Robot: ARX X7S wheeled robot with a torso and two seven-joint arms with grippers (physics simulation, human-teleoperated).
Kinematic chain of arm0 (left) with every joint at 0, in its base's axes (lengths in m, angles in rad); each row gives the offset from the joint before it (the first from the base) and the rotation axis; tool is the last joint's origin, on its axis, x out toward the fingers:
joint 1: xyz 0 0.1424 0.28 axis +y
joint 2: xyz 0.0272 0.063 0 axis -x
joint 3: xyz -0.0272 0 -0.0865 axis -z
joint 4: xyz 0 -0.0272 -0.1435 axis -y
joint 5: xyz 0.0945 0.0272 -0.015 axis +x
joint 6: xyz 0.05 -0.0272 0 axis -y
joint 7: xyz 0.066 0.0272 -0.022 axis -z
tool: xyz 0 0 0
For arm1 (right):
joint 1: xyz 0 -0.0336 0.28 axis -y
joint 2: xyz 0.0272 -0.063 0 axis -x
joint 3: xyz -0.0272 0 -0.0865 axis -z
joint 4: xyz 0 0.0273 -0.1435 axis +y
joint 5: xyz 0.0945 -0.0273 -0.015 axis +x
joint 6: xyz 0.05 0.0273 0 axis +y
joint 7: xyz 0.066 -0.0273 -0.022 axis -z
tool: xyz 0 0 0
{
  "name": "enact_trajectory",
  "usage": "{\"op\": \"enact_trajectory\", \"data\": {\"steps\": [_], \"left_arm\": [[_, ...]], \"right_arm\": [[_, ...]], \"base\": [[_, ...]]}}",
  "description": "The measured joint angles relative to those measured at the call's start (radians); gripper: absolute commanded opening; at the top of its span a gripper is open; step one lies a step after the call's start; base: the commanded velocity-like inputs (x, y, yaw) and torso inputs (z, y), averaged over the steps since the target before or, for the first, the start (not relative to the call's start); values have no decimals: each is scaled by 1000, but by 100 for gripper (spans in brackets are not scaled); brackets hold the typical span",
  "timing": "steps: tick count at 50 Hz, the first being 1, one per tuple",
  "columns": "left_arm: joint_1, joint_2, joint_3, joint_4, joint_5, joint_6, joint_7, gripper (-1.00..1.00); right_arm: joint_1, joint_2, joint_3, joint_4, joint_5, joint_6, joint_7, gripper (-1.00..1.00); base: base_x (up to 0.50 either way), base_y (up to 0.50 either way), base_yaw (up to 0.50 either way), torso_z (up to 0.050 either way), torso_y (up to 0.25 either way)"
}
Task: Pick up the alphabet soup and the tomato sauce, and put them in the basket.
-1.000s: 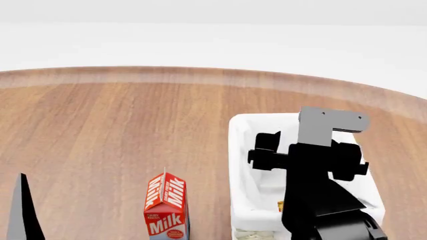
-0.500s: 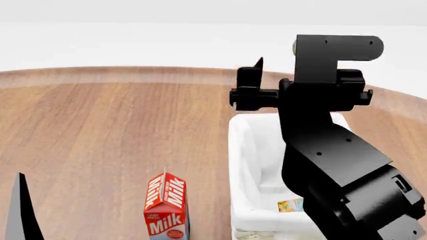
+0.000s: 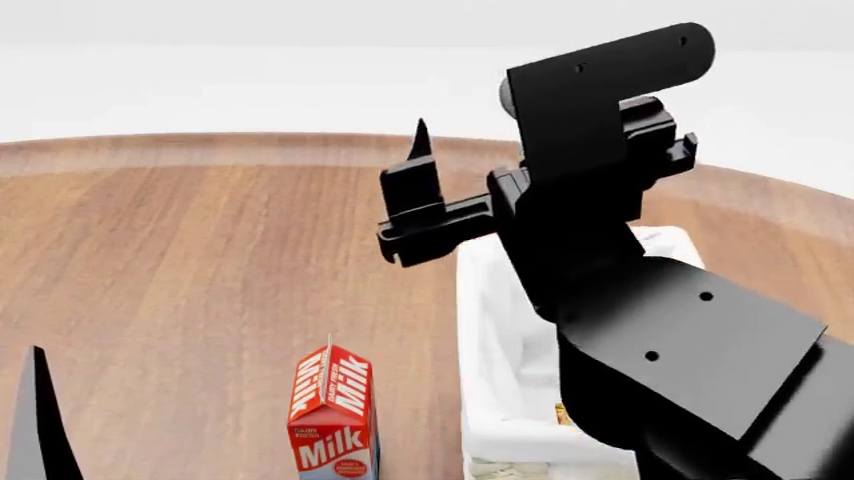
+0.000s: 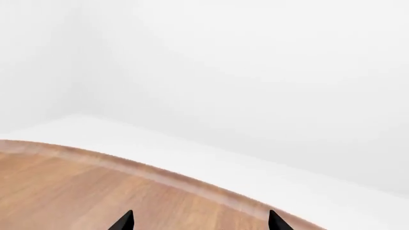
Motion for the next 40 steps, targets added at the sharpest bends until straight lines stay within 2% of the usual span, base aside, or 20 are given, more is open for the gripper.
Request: {"op": "enact_trajectory", "data": {"steps": [20,40], "left_arm": [[-3,-2,6,1,2,-6,-4,100],[3,-7,7,-1,-1,0,-8,100]], "right_arm": [[-90,112,-68,-392,87,78,71,100],[-222,179,-127,-626,246,95,208,100]], "base": [[0,0,0,0,0],[0,0,0,0,0]]}}
